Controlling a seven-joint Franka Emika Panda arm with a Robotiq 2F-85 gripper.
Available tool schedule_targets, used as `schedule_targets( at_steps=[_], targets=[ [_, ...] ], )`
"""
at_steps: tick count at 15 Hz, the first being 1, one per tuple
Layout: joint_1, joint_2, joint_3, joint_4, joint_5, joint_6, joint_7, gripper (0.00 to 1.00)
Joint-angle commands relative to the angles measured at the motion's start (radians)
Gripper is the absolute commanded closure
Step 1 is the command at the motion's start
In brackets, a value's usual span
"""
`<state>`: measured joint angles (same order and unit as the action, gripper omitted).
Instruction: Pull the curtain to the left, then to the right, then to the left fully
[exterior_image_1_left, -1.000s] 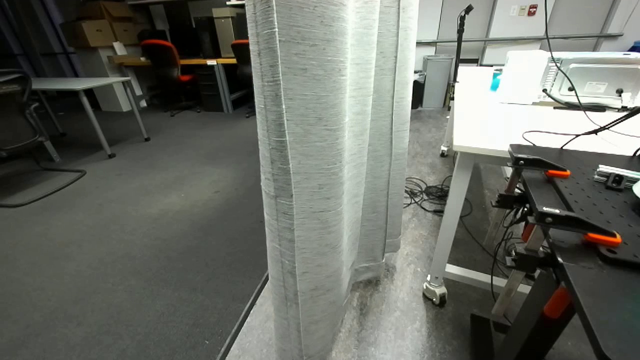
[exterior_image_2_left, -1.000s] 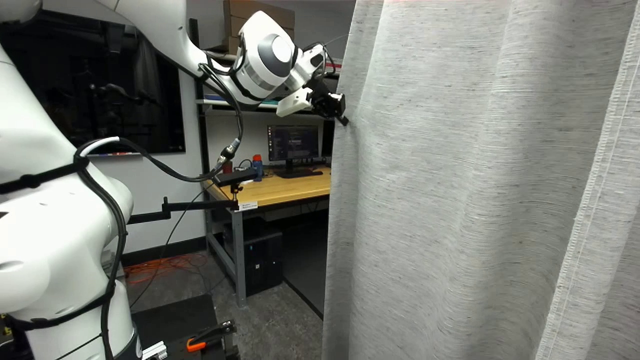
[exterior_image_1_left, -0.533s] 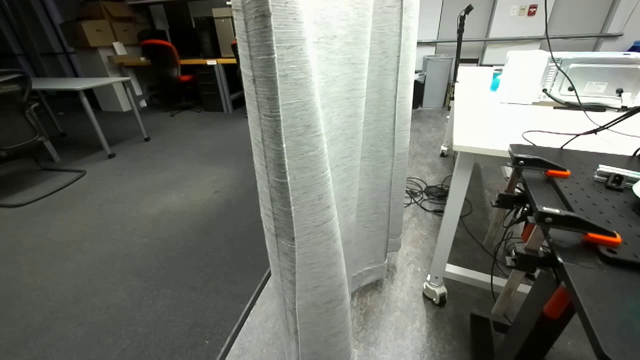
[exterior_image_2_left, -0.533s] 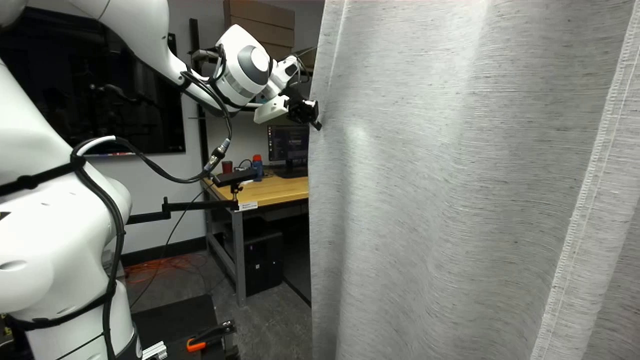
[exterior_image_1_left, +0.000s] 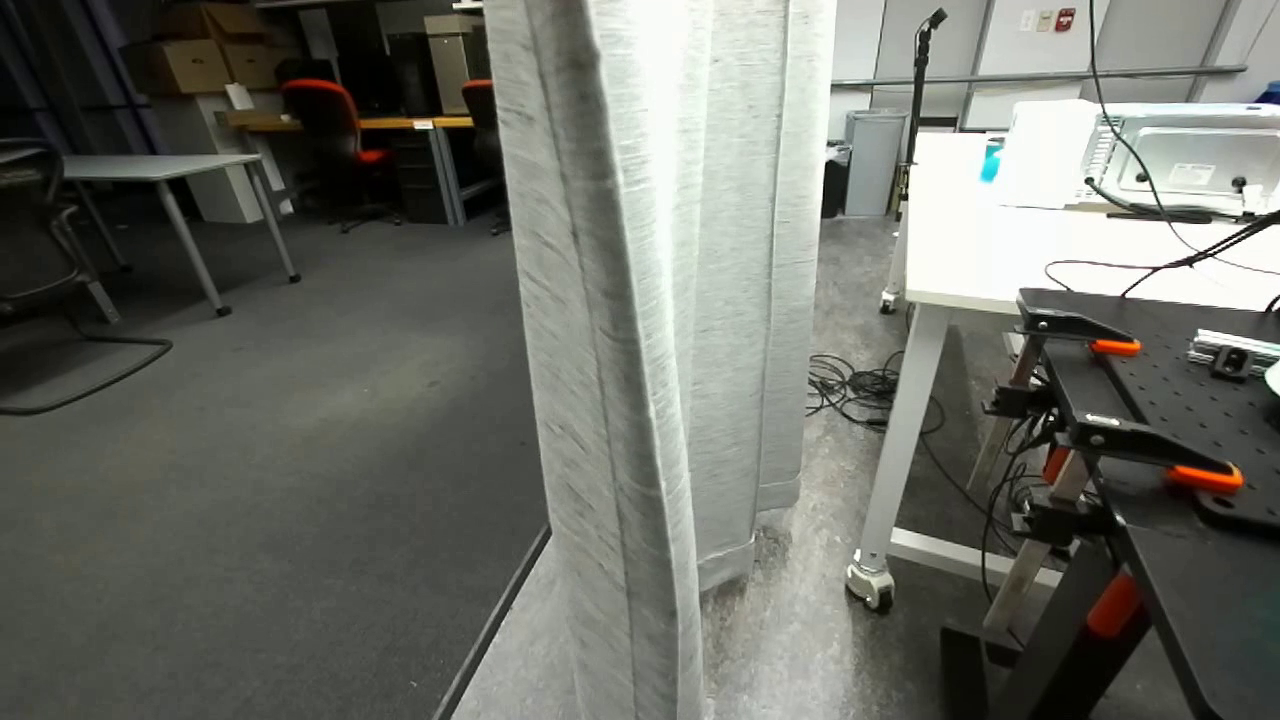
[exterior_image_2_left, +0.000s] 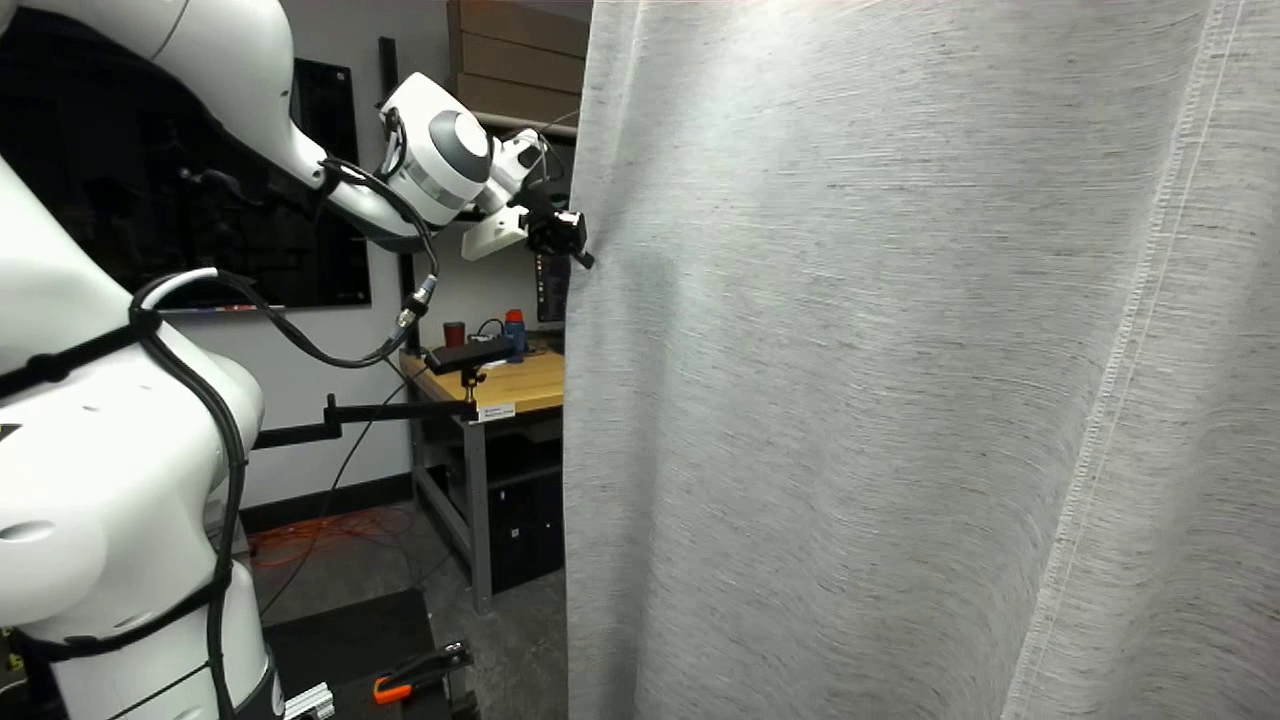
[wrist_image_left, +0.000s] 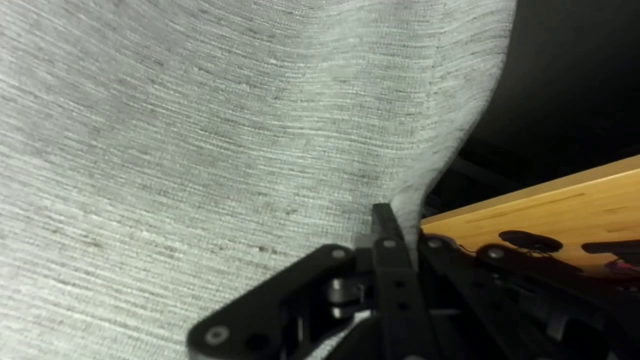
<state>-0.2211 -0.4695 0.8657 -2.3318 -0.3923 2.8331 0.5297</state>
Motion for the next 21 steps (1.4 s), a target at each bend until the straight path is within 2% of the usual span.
schedule_targets(
  at_steps=[1, 4, 8, 16, 20, 21],
  targets=[
    [-0.028, 0.03, 0.101, -0.044, -0.009, 0.017, 0.065, 0.99],
    [-0.056, 0.015, 0.112, -0.039, -0.006, 0.022, 0.066, 0.99],
    [-0.061, 0.007, 0.086, -0.052, 0.035, 0.003, 0.026, 0.99],
    [-0.025, 0.025, 0.006, -0.075, 0.086, -0.041, -0.009, 0.99],
    [0.008, 0.047, -0.043, -0.071, 0.119, -0.105, -0.036, 0.99],
    [0.019, 0.049, -0.06, -0.07, 0.124, -0.119, -0.042, 0.91]
  ],
)
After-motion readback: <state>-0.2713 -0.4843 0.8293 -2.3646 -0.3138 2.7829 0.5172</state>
